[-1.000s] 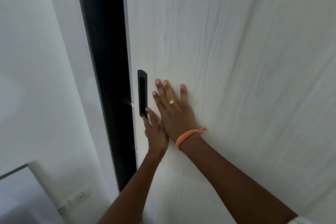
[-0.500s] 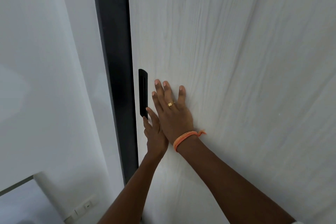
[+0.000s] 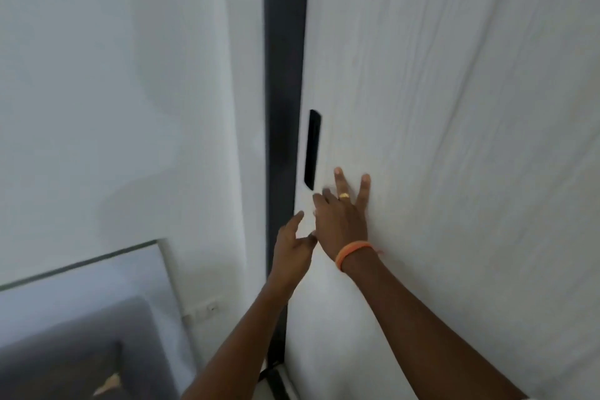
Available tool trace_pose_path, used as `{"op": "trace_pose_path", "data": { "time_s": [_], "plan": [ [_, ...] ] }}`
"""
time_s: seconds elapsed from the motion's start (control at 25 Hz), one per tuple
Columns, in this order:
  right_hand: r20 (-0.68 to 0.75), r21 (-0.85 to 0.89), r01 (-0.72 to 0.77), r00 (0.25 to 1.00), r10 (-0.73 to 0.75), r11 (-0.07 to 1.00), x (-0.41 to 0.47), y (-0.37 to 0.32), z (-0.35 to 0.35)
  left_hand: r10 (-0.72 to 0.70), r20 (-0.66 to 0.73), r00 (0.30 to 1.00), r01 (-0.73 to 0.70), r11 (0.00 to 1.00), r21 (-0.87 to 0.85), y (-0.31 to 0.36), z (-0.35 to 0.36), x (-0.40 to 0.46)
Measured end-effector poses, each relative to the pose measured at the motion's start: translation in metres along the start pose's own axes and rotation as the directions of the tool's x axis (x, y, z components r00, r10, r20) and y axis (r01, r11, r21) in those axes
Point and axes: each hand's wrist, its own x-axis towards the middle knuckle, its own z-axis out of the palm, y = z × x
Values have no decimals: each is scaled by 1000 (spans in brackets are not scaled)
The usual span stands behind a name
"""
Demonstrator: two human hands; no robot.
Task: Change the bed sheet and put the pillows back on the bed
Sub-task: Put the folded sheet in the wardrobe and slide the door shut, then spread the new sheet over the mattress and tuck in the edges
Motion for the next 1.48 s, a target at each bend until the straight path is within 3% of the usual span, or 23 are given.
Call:
{"op": "trace_pose_path", "data": {
  "time_s": [0.12,0.2,0.36,0.56,0.72,0.92,1.24,1.48],
  "plan": [
    [228,456,-164,972,64,875,-45,-47,21,-153,-237,959,134,987,-94,-38,-38,-71],
    [320,677,-234,947,7,697,-77,-81,24,-242,-448,861,179,968,-178,-53,-71,-132],
    [371,855,-225,895,-247,468,-167,-151,2,-403,-743,534,189,914,-360,-63,-117,-282],
    [343,932,-199,756,-557,303,-311,-227,-72,-484,-859,167,154,873,-462,-65,-137,-465],
    [251,967,-121,607,-754,225,-434,-258,-144,-489,-870,-65,25,871,-491,-59,-145,-610],
    [190,981,-62,500,-845,184,-594,-282,-212,-481,-851,-209,-84,876,-475,-50,-128,-784],
    [48,998,-48,128,-991,42,-897,-291,-323,-514,-694,-504,-210,852,-479,-53,-73,-1071],
    [54,995,-68,-185,-981,67,-1064,-261,-366,-490,-426,-761,-311,851,-423,-32,11,-1209]
  ]
}}
